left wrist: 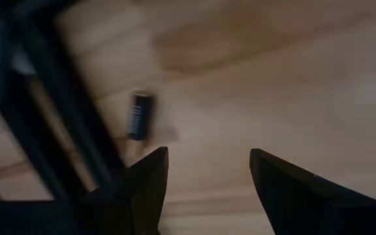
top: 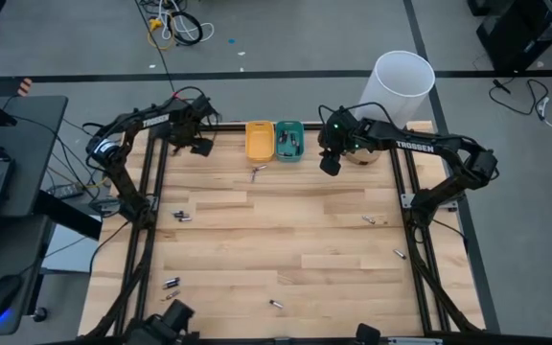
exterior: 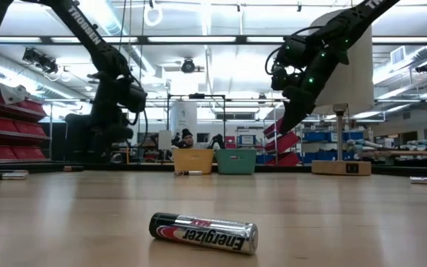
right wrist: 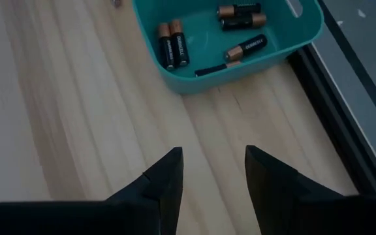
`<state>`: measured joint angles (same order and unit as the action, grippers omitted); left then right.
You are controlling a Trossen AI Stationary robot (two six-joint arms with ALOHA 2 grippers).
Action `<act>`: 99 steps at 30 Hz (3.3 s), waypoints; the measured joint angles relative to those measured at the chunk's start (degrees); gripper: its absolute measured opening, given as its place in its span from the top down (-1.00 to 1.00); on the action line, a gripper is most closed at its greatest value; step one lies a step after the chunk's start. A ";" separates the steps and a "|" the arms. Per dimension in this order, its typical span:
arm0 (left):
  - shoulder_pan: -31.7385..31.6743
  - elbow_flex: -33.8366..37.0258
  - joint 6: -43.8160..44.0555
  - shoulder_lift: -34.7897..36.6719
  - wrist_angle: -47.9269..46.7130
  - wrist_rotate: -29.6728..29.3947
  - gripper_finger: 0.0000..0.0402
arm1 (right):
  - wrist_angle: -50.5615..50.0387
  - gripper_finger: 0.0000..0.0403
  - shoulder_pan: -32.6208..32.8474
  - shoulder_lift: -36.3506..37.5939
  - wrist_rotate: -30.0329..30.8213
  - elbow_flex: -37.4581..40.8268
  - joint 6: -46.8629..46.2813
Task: Sort batteries
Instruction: Put the black battery into the green bin
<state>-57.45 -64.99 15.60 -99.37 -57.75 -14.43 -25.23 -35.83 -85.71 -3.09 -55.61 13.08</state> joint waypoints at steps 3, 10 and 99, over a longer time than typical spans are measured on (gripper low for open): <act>-0.87 0.15 2.13 0.00 0.15 -2.91 -0.16 | 0.44 0.25 0.00 0.00 -0.01 0.00 0.01; -2.23 0.39 3.79 0.00 1.85 -3.13 -0.16 | 0.85 0.26 0.00 0.00 -0.11 0.00 -0.02; -0.54 -5.75 21.84 -12.94 -6.17 -26.16 0.95 | 8.37 0.26 0.00 0.00 -4.13 6.69 3.41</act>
<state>-57.99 -70.74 37.44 -112.31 -63.92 -40.59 -16.86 -35.83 -85.71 -7.22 -48.93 16.49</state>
